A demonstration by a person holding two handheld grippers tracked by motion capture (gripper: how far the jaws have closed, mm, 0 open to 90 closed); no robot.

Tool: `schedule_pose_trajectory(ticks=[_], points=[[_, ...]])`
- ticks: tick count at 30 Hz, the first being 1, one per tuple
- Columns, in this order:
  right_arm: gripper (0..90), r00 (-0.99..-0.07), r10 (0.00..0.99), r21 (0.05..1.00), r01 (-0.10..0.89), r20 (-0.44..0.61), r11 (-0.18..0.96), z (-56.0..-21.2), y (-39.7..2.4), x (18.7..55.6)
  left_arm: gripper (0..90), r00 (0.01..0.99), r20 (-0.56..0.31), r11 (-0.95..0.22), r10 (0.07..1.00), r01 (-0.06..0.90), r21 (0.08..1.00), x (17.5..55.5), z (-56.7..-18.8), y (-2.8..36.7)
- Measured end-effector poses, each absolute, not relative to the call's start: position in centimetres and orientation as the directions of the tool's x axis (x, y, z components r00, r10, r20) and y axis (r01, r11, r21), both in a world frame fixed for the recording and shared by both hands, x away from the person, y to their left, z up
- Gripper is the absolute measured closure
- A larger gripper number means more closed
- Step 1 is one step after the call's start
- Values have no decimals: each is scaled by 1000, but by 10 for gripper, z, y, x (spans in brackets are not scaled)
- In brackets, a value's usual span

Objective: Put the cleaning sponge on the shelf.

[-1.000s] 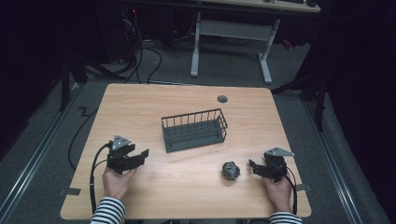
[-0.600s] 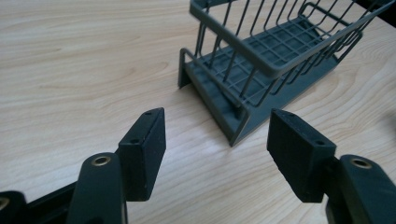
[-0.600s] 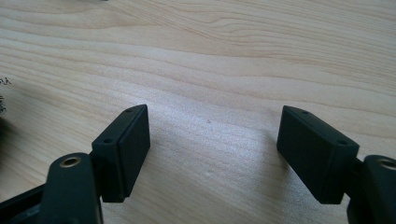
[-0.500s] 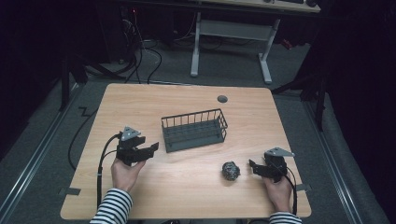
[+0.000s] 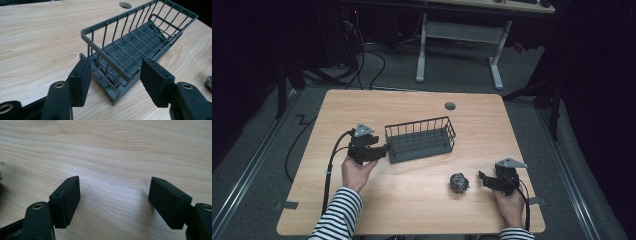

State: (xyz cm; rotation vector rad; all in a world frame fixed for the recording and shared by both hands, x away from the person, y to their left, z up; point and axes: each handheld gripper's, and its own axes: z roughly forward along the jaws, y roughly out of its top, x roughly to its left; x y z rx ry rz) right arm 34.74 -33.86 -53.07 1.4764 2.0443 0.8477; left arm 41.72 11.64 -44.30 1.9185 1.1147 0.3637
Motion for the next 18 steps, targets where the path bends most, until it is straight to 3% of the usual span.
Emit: schedule_pose_trajectory(ticks=[18], points=[[256,-305,952,719,657,-22,227,-531,-339,347,521,545,-181,-216,818,584,782,434,-450,108]])
